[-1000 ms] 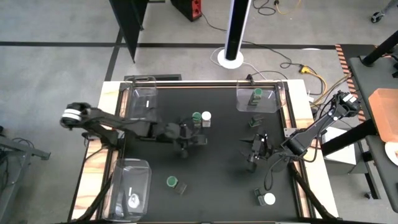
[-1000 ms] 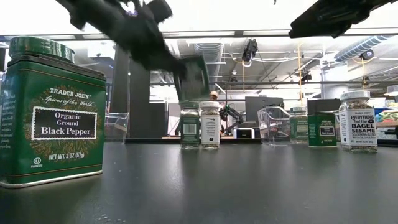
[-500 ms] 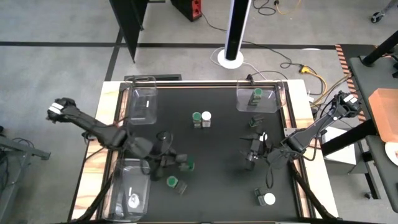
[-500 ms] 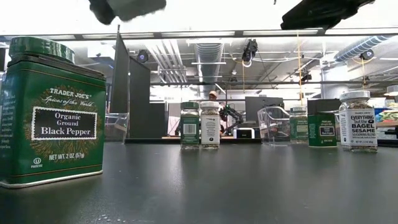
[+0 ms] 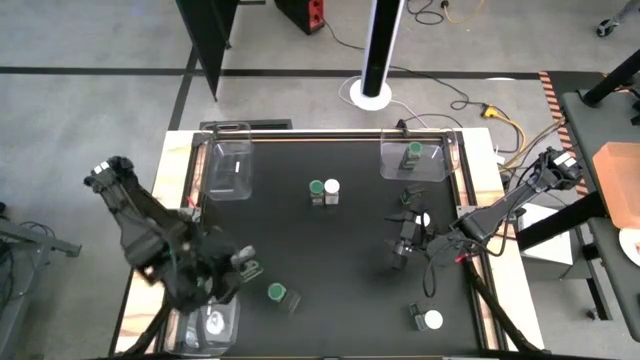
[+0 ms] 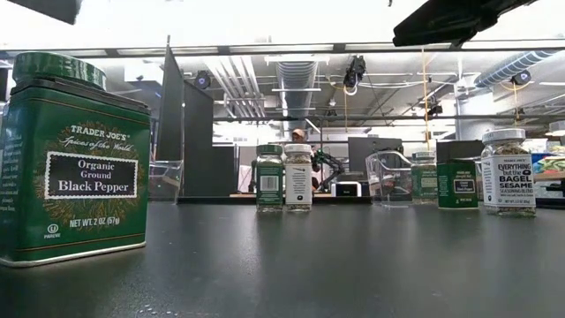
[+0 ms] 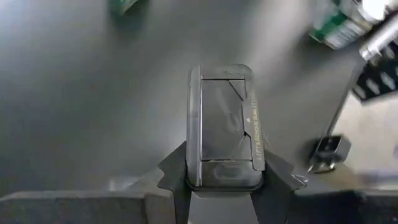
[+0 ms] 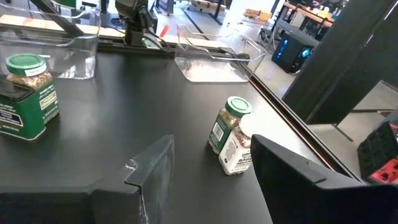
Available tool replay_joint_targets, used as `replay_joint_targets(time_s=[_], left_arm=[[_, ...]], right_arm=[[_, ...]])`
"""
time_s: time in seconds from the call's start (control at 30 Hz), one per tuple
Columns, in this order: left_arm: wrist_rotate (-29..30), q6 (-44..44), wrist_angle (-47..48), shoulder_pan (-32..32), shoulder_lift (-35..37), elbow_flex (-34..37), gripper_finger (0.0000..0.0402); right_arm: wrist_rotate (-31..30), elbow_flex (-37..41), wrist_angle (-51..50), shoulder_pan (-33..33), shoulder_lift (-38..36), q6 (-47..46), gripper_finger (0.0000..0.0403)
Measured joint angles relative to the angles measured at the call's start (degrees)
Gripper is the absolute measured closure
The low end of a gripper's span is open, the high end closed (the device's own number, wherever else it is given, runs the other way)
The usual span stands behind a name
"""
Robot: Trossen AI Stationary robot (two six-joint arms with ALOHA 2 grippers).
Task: Sort spices by type
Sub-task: Put the top left black seasoning can into the bottom transparent bin
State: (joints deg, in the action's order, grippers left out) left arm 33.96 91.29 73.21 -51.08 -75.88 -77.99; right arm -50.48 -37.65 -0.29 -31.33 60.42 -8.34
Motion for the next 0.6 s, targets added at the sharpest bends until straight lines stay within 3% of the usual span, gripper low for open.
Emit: replay_joint_targets(time_s=[0.1,0.27,0.6], left_arm=[[-0.6,13.0,6.3,-4.4,-4.9,-3.8,0.0295],[-9.0,27.0,17.2,-7.9,-13.0,-11.9,0.0295],[-16.0,33.9,16.7,-9.4,-25.1,-23.4,0.0295]], right_arm=[[0.1,0.0,0.5,0.0,0.0,0.0,0.0200],[0.1,0.0,4.1,0.0,0.0,3.5,0.0200],[5.7,-0.4,8.8,1.3,0.0,9.1,0.0200]])
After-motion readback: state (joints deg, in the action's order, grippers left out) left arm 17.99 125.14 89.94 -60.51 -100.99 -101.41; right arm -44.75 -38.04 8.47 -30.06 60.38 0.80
